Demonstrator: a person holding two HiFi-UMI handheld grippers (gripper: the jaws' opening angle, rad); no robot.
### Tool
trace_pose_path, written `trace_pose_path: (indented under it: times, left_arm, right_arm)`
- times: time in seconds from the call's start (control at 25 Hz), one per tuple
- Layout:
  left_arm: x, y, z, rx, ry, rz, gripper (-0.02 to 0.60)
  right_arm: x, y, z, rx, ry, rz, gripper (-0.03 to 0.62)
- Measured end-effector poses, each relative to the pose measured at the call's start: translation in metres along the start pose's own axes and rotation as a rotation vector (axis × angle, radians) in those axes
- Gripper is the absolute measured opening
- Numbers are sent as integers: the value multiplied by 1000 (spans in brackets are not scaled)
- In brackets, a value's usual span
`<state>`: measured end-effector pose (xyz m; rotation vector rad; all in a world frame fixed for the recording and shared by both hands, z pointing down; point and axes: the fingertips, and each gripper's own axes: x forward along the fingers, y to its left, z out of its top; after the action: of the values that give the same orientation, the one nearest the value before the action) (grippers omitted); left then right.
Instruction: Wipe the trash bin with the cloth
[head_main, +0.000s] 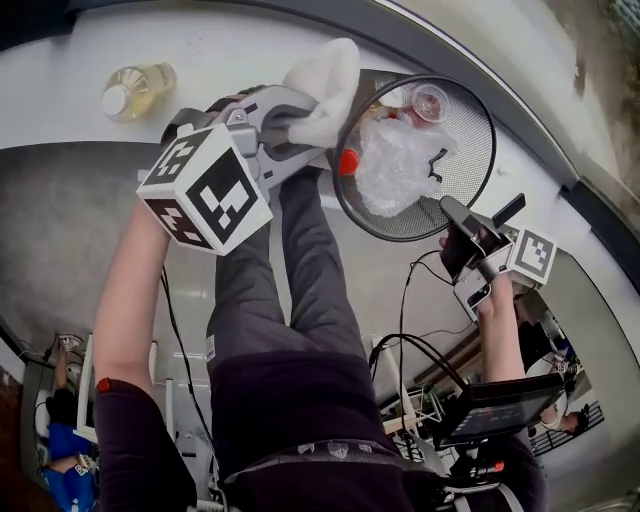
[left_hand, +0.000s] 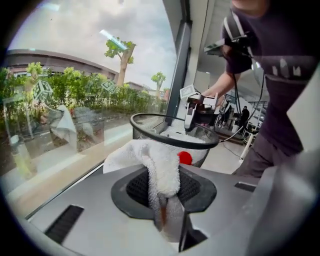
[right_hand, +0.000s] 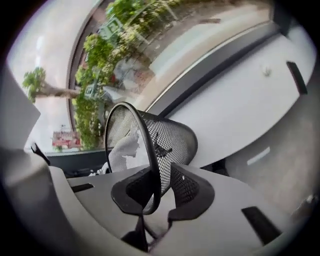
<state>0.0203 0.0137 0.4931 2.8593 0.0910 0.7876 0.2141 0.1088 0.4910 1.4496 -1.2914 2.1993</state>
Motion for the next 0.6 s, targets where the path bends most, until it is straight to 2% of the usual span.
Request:
trace_pose_path:
  times: [0.12,0.24,0.44,0.6]
  left_arm:
    - [4,-22,-7,6,25,-48,86]
    - [12,-59,-19,-32,46,-120,86]
    - [35,-115,-18,-82,19,-210,86]
    - [45,-128,-14,-143,-19,-235,86]
  right_arm:
    - [3,-1,-19,162,-7,57,72]
    - [7,0,-34,269,-2,104,72]
    - [13,6,-56,381,37,178,74]
    - [20,9,-59,460,28,186,74]
